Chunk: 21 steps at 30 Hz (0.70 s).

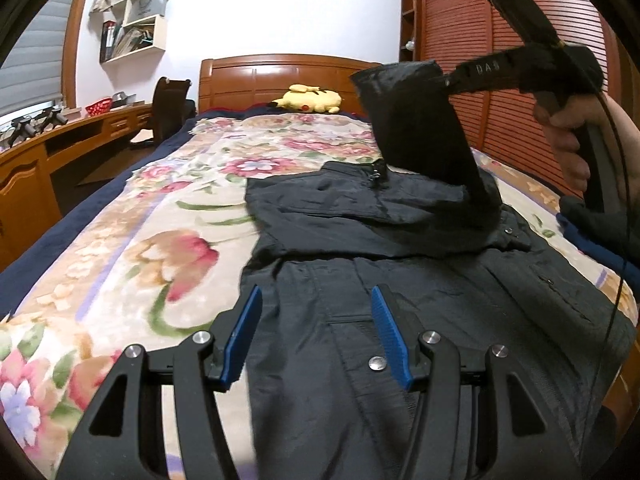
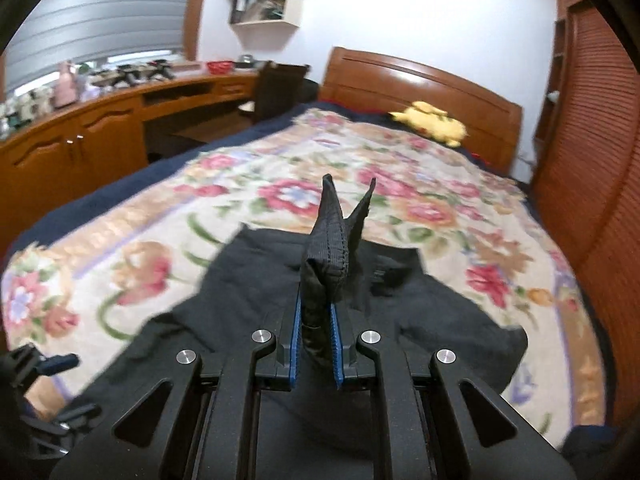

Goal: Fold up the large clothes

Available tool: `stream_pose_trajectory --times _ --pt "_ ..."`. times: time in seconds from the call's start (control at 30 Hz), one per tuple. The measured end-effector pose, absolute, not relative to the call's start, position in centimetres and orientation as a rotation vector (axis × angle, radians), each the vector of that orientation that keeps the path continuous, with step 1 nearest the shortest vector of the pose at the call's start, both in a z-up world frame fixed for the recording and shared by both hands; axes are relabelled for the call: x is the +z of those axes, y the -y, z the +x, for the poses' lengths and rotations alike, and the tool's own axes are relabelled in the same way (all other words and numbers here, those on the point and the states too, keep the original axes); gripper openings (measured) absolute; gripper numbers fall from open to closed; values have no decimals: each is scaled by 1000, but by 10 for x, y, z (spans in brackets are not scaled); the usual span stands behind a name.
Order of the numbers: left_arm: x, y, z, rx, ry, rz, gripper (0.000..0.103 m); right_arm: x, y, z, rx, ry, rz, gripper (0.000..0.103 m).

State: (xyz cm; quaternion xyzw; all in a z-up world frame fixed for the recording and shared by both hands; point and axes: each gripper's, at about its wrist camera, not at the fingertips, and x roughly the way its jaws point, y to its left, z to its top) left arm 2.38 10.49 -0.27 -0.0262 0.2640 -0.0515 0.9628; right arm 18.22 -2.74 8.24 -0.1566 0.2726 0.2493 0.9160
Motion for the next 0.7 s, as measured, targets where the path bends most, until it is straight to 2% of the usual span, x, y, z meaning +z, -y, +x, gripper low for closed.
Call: stream_pose_trajectory --times 0.2,0.53,0.7 --pt "-4 -120 21 -70 -526 -63 56 52 -5 165 586 -598 -354 10" --pt "-6 -134 22 -33 -523 -77 56 -13 -11 143 648 -701 -284 10" --pt "-6 -134 20 -27 -514 -73 56 -27 -7 139 655 -733 -277 10"
